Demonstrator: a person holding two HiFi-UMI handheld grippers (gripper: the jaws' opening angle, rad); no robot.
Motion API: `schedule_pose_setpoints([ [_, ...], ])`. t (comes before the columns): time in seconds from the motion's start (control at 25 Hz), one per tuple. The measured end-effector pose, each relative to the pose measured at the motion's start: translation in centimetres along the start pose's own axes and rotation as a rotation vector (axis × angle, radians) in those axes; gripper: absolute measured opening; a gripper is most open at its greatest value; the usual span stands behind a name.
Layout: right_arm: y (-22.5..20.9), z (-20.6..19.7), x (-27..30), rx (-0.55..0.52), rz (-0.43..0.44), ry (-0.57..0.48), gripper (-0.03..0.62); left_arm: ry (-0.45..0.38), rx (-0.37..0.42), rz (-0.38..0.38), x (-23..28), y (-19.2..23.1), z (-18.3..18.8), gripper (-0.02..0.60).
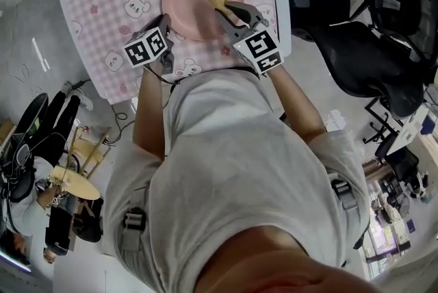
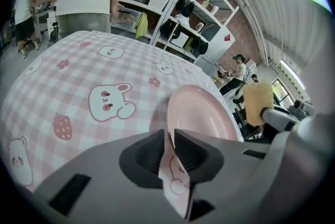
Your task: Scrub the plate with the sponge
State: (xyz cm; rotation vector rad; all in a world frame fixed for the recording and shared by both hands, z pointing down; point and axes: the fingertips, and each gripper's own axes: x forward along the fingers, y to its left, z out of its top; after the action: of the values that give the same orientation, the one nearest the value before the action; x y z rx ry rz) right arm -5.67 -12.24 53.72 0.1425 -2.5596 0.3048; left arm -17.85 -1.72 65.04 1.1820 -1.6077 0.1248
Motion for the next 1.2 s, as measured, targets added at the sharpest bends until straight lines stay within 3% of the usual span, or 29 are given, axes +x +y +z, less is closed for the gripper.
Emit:
schedule_pose_setpoints([
  [0.52, 0.0, -0.8, -0.2, 0.031, -0.016, 0.032, 0.064, 0.045, -0.001, -0.034, 1.8, -0.3, 0.0, 0.070],
  [0.8, -0.7, -1.6, -0.3, 0.047, -0.029, 0.048, 0.064, 0.017, -0.038, -0.056, 1.5, -0.5, 0.1, 0.047],
  [1.2, -2.7, -3.1, 1.6, 0.129, -0.023, 0.114, 0.064, -0.077, 0.136, 0.006, -0.1, -2.3, 2.8, 0.031],
])
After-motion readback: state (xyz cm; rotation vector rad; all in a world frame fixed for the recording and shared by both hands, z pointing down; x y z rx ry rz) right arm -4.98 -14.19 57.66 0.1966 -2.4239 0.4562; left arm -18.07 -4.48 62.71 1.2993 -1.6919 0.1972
